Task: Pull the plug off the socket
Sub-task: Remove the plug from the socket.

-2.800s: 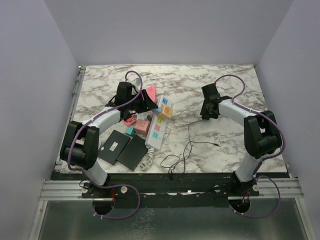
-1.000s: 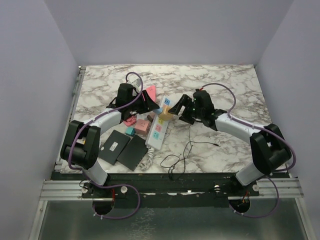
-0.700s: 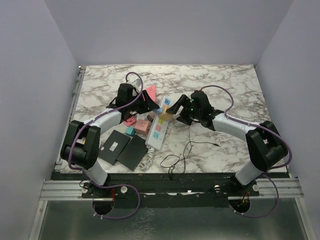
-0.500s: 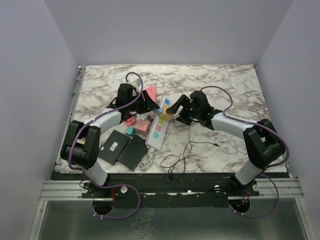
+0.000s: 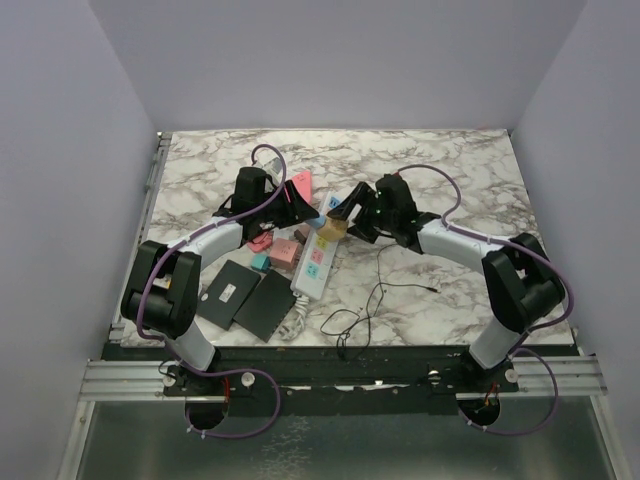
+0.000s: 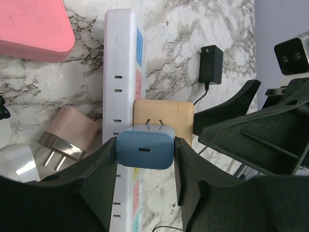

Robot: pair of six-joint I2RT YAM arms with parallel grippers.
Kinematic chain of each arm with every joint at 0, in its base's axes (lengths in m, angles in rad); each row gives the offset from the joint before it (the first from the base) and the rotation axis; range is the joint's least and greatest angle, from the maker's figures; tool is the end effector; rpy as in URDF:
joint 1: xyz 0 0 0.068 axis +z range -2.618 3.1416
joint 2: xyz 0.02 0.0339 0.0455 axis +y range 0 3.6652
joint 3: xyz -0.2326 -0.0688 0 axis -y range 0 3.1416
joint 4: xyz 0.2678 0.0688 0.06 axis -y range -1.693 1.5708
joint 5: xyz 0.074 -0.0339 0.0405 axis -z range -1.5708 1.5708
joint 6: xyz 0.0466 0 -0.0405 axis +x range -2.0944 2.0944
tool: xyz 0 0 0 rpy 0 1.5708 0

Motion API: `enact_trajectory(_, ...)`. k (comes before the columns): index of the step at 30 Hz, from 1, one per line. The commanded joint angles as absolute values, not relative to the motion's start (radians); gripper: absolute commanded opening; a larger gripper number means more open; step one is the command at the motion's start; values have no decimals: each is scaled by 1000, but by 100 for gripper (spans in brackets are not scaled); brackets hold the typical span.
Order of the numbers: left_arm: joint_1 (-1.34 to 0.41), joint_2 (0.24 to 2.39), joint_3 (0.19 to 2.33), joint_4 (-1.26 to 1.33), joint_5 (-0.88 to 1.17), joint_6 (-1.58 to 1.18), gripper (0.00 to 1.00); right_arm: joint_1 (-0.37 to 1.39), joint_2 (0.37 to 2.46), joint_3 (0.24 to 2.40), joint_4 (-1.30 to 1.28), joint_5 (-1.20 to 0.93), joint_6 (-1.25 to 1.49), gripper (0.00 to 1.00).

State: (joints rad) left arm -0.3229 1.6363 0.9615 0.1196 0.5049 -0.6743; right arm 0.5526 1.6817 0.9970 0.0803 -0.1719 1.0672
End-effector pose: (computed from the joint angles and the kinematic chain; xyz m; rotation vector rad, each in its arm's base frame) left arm 0.3526 -0.1418 0.1646 -0.0748 2.2575 -1.1015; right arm 0.3276 0.2114 0.1536 0.5026 2.3336 1.0478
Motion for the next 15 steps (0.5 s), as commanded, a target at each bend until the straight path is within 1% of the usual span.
enact_trajectory(1, -336, 1644, 943, 104, 540, -675, 0, 571, 1731, 1059, 61, -148, 1051, 81)
enact_trajectory(4, -335, 1638, 943, 104, 538, -675, 0, 582, 1737, 1062, 48, -113, 1056, 77)
enact_trajectory(6, -337, 1638, 942, 104, 538, -675, 0, 584, 1726, 1049, 47, -95, 1061, 73)
enact_trajectory(9, -336, 1636, 942, 105, 538, -676, 0, 584, 1712, 1035, 43, -74, 1056, 64)
enact_trajectory(13, -336, 1631, 940, 105, 539, -676, 0, 587, 1723, 1056, 15, -61, 1045, 57)
enact_trajectory(15, -336, 1624, 938, 105, 535, -674, 0, 591, 1727, 1074, 3, -45, 1039, 51)
